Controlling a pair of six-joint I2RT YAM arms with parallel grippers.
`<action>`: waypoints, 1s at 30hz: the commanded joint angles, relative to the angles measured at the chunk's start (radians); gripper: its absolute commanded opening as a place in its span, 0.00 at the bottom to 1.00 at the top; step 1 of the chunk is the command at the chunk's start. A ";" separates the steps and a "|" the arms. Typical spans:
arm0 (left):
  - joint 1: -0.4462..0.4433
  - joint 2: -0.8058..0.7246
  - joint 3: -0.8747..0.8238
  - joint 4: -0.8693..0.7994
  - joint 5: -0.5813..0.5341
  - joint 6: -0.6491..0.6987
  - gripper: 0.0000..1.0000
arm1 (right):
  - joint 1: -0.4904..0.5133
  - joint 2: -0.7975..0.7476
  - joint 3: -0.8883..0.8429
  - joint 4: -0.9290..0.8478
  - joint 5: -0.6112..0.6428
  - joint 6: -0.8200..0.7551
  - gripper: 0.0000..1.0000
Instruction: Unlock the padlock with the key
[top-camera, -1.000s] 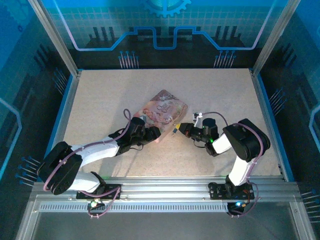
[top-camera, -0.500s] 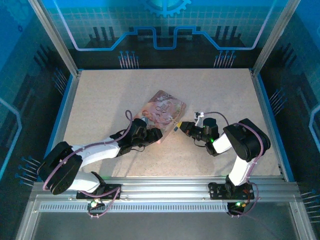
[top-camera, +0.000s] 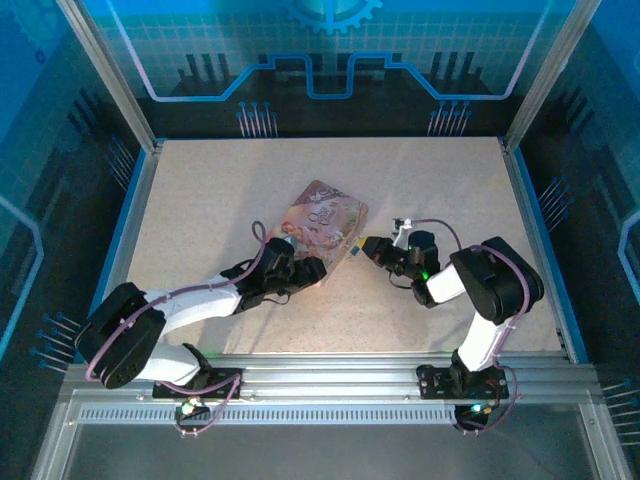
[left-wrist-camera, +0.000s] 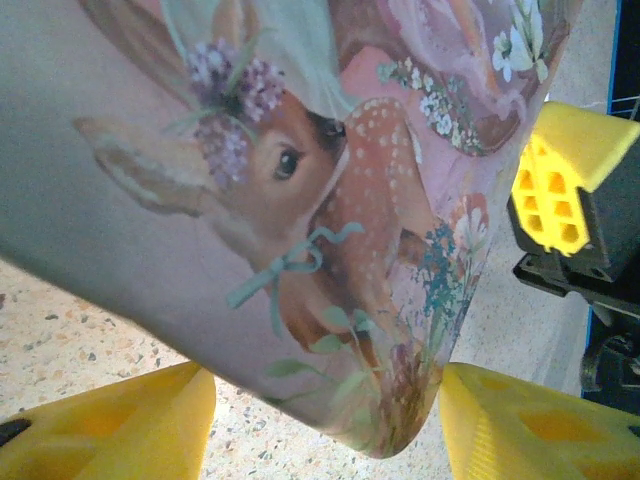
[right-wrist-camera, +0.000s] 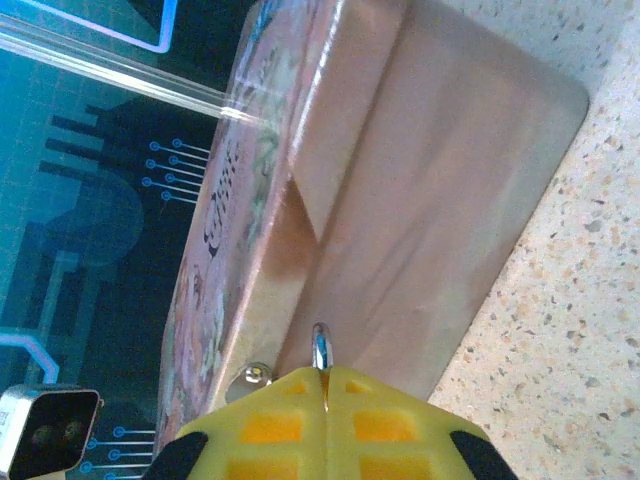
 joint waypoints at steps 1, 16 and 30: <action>-0.001 0.005 -0.012 -0.088 -0.007 0.037 0.63 | -0.018 -0.114 -0.018 -0.119 0.035 -0.099 0.00; 0.193 -0.031 -0.031 -0.124 0.039 0.127 0.64 | -0.024 -0.689 0.041 -1.037 -0.044 -0.541 0.00; 0.311 -0.098 0.043 -0.173 0.077 0.256 0.69 | 0.003 -0.728 0.058 -1.357 -0.087 -0.648 0.00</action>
